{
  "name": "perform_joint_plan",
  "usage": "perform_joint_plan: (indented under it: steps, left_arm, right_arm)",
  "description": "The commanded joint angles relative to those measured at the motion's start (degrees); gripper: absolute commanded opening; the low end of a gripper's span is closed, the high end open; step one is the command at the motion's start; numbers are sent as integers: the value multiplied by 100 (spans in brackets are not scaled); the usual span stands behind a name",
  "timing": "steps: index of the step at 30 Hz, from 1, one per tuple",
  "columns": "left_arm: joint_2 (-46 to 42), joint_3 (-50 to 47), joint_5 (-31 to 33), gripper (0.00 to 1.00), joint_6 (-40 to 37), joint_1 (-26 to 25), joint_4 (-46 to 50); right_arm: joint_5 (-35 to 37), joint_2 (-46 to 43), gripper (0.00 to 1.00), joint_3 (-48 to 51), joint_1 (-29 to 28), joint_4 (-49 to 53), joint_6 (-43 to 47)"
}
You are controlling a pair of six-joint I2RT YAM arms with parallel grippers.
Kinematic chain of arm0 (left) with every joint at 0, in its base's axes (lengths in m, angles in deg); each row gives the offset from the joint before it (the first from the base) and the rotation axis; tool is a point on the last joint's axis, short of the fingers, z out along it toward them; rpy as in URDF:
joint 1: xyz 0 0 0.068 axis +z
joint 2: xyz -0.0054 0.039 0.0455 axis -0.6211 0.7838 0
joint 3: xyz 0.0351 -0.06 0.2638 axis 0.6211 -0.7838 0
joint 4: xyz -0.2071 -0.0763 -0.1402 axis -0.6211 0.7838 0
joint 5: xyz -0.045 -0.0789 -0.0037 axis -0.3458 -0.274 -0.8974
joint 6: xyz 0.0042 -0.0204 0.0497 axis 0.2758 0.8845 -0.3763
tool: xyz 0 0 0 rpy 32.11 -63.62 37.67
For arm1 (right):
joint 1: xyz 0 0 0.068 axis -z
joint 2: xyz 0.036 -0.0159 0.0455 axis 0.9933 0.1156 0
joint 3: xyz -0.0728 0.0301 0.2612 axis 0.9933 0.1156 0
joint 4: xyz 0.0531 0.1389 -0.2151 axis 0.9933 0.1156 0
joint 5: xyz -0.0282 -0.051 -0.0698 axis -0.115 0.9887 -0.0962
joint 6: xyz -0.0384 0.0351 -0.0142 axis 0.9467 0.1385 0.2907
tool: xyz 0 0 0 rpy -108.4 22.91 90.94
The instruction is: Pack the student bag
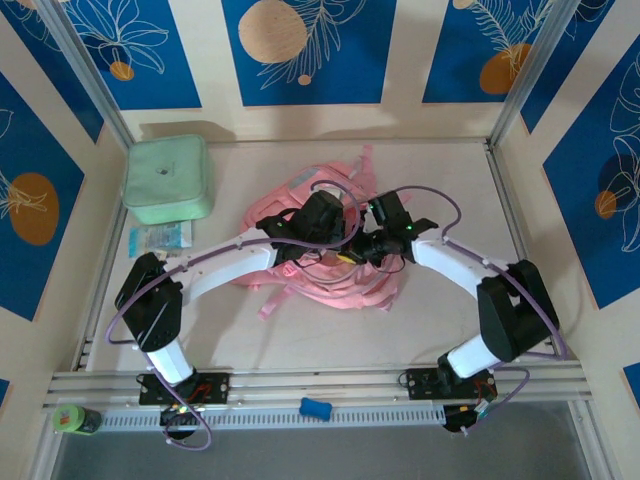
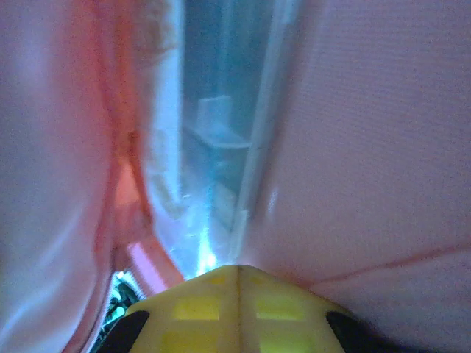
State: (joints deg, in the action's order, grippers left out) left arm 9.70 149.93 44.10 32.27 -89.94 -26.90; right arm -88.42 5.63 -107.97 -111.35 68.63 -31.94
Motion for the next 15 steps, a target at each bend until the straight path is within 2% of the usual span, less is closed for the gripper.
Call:
perform_joint_plan:
  steps: [1,5,12,15]
  left_arm:
    - [-76,179,-355,0,317,-118,-605]
    - [-59,69,-367,0,486,-123,-730]
    - [-41,55,-219,0,447,-110,-735]
    - [-63,37,-269,24,465,-109,-724]
  right_arm:
    - [-10,178,0,-80,-157,-601,-282]
    - [-174,195,0,87,-129,-1539,-294]
    - [-460,-159,0,535,158,-1441,-51]
    - [-238,-514,3,460,231,-659,341]
